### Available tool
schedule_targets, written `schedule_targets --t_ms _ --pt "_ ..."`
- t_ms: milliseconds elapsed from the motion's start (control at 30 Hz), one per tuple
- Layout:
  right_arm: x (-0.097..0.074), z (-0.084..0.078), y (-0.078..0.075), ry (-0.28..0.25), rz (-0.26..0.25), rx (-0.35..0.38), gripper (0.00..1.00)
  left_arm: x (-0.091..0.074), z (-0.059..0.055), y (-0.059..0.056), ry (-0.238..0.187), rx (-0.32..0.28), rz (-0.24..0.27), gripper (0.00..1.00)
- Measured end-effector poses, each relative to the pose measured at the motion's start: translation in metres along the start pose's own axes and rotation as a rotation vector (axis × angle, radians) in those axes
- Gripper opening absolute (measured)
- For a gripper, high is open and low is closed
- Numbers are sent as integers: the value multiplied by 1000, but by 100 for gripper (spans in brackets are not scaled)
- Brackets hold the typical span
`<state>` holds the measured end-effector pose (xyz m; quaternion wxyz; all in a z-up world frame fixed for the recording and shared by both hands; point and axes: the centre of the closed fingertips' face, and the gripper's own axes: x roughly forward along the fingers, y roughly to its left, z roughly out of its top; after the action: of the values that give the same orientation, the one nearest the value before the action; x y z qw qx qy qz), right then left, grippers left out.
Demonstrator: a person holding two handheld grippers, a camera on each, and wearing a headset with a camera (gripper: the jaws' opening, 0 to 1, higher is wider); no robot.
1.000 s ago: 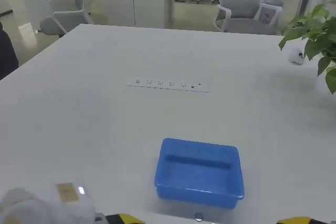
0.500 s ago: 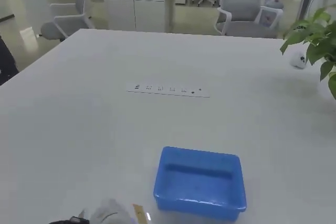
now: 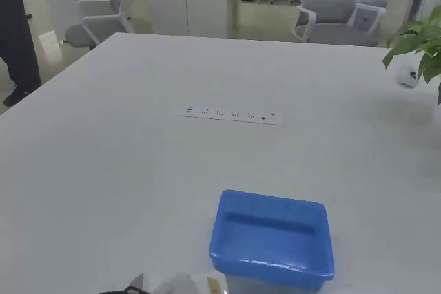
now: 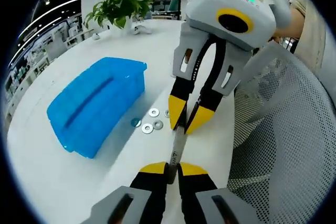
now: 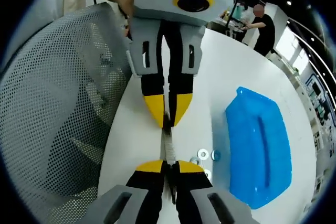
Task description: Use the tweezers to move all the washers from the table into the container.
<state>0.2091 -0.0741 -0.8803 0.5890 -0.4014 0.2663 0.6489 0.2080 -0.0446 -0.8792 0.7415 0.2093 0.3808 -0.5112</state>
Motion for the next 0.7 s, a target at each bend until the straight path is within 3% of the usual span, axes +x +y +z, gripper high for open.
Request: schedule_targets --t_ms 33,100,167,400,533,700 --pt "0 1 1 0 6 -16 3 0 0 1 -4 -11 -1 5" --pt "-1 1 1 4 -8 -40 2 -2 1 2 -17 -96 0 8" --pt "-3 1 2 1 -30 -50 2 -7 4 0 -53 -197 -24 17" --pt "-28 15 3 -64 -139 -108 1 -39 18 0 -256 -603 -137 22" --pt "-40 25 4 -82 -191 -155 1 -50 20 3 -300 -683 -170 18" --pt "-55 43 2 -124 -245 -177 1 -51 18 -3 -279 -675 -200 14"
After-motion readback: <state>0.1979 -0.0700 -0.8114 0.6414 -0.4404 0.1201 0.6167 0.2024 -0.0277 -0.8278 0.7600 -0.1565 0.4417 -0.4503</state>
